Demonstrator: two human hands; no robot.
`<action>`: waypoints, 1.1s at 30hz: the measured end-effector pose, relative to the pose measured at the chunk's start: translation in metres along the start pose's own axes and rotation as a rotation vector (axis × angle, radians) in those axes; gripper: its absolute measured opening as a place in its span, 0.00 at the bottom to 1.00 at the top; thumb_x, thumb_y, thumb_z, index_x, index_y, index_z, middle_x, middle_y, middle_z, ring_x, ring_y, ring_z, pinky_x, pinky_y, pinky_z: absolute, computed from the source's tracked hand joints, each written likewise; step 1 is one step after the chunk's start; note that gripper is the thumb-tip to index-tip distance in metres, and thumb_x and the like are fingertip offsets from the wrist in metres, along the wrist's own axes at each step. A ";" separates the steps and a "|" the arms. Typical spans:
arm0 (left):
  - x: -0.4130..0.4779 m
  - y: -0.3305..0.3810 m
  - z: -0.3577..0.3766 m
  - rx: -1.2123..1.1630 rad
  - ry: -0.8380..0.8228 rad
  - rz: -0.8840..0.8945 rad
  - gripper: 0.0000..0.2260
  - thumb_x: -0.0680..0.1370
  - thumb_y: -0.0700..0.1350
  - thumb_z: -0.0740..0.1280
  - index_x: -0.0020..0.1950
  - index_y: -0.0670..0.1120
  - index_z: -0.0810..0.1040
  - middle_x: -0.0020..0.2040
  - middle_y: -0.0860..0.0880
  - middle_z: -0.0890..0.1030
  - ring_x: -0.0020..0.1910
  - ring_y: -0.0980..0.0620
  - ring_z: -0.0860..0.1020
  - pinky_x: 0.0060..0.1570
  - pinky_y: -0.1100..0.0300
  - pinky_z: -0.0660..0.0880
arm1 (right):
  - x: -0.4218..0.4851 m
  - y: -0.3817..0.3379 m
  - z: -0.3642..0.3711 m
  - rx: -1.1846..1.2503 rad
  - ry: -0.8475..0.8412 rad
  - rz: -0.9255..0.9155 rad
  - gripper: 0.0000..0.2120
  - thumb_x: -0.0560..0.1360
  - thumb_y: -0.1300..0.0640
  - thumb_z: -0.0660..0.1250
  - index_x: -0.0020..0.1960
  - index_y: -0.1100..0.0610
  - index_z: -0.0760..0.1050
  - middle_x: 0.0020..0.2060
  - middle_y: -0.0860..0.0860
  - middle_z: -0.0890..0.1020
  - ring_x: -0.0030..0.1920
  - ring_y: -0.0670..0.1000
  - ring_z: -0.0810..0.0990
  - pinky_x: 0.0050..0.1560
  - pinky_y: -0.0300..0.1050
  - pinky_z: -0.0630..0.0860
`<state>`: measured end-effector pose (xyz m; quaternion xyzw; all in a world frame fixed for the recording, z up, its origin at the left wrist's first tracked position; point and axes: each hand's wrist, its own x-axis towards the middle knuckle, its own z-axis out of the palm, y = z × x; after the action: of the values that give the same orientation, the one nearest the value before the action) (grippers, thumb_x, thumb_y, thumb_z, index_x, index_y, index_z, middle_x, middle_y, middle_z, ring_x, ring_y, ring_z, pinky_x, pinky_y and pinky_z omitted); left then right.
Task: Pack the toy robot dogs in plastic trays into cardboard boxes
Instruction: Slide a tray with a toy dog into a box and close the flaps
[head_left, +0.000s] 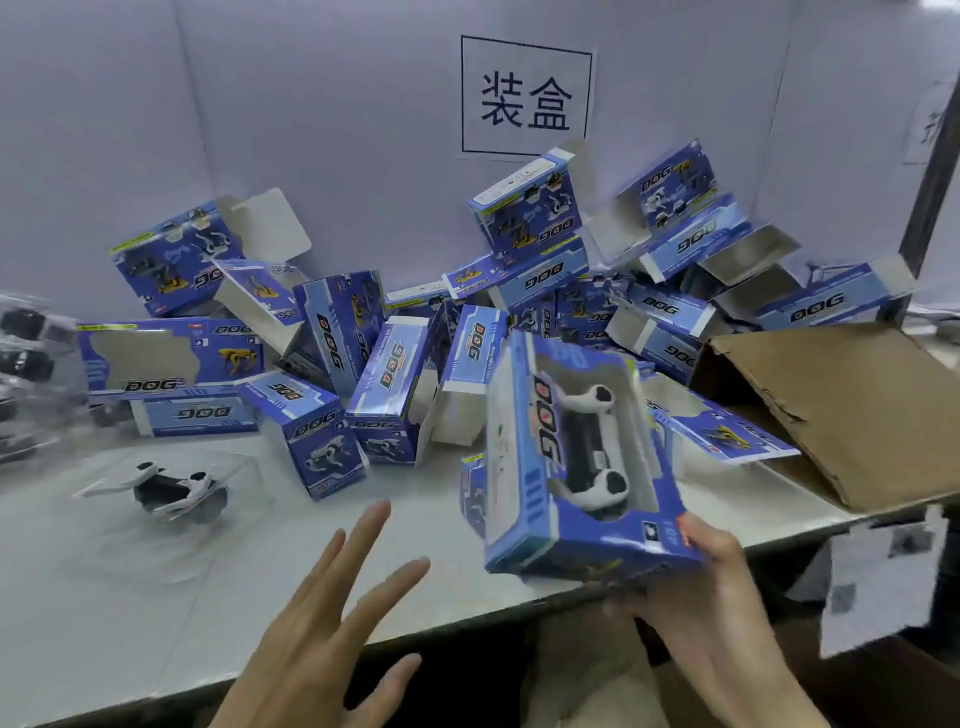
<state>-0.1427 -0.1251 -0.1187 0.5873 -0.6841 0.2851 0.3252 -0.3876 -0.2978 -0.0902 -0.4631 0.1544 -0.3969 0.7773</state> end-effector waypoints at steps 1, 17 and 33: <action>-0.004 -0.007 0.006 0.032 -0.076 -0.055 0.25 0.79 0.64 0.56 0.73 0.53 0.67 0.80 0.44 0.59 0.72 0.45 0.71 0.65 0.57 0.72 | 0.002 -0.006 -0.007 0.008 0.083 -0.120 0.29 0.70 0.43 0.68 0.64 0.62 0.74 0.52 0.65 0.82 0.39 0.57 0.83 0.32 0.49 0.80; -0.016 -0.018 0.032 0.153 -0.585 -0.158 0.30 0.68 0.73 0.60 0.62 0.58 0.81 0.66 0.57 0.78 0.62 0.55 0.79 0.68 0.60 0.56 | 0.115 -0.020 -0.055 -1.014 0.333 -0.363 0.25 0.77 0.53 0.71 0.72 0.51 0.70 0.69 0.45 0.72 0.68 0.44 0.69 0.59 0.34 0.67; -0.012 -0.010 0.022 -0.253 -0.382 -0.534 0.36 0.65 0.76 0.61 0.71 0.71 0.56 0.73 0.75 0.53 0.70 0.78 0.50 0.69 0.76 0.47 | 0.106 -0.017 -0.033 -1.154 0.365 -0.242 0.17 0.71 0.46 0.76 0.57 0.50 0.82 0.47 0.43 0.82 0.48 0.45 0.75 0.46 0.44 0.70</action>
<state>-0.1345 -0.1361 -0.1421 0.7433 -0.5848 -0.0118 0.3246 -0.3480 -0.4026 -0.0800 -0.7479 0.4212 -0.4075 0.3117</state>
